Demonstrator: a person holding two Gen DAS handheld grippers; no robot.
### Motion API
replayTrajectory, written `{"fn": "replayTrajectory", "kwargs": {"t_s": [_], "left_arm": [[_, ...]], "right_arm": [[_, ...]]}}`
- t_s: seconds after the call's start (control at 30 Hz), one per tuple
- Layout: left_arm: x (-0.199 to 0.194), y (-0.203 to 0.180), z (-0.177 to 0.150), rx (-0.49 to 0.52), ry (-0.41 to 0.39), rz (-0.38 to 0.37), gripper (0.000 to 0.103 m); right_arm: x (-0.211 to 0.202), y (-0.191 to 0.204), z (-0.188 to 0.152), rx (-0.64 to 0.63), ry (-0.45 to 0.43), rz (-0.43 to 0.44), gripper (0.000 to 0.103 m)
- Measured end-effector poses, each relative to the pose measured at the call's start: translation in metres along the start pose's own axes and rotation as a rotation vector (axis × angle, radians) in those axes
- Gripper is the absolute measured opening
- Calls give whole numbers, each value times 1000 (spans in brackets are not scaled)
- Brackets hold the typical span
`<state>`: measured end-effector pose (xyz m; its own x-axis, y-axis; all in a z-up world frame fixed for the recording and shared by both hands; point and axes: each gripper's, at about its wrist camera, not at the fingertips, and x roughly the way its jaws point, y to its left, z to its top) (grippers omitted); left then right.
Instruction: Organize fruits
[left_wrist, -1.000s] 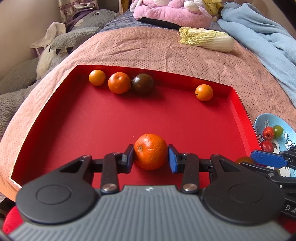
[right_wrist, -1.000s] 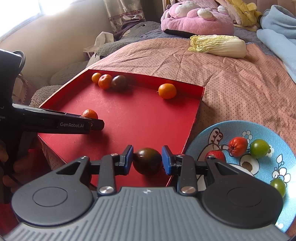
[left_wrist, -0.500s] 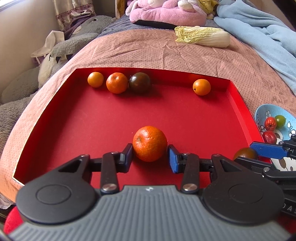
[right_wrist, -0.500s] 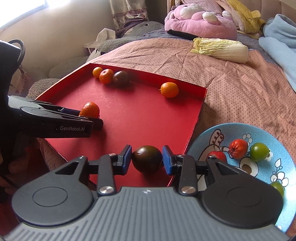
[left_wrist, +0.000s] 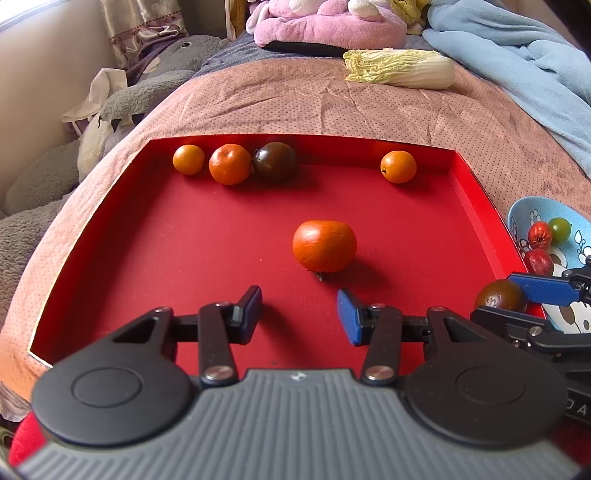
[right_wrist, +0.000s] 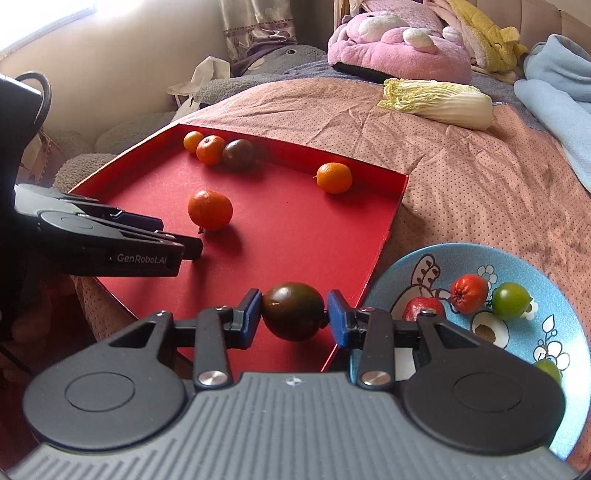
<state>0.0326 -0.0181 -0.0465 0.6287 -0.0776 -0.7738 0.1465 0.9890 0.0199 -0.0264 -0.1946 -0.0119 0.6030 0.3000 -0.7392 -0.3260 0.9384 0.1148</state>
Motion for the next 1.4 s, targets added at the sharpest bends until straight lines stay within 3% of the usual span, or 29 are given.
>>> {"fn": "replayTrajectory", "kwargs": {"t_s": [0.07,0.2,0.43,0.63,0.77,0.8,1.1,1.4], "left_arm": [[-1,1,0,-3,-2,3,42],[-1,7,3,-30,9,-33,19],[-1,15,3,-57,4,-64,17],[-3,9,2,-18,-10,-107,21],[-2,-7,16,42,-37,-114,56],[-2,-13,21,64,-50,-116,59],[15,-56,47,168,-43,-217,59],[48,-80,59,145,6,-195,58]], "right_arm": [[-4,-4,1,28,-7,10,45],[-13,-10,1,96,-19,38,45],[-22,-15,-4,127,-36,44,45],[-24,-13,-4,131,-46,64,45],[-29,-12,-3,132,-58,71,45],[-30,-12,-3,133,-62,72,45],[-43,-17,-3,129,-75,73,45],[-64,-30,-12,171,-99,72,45]]}}
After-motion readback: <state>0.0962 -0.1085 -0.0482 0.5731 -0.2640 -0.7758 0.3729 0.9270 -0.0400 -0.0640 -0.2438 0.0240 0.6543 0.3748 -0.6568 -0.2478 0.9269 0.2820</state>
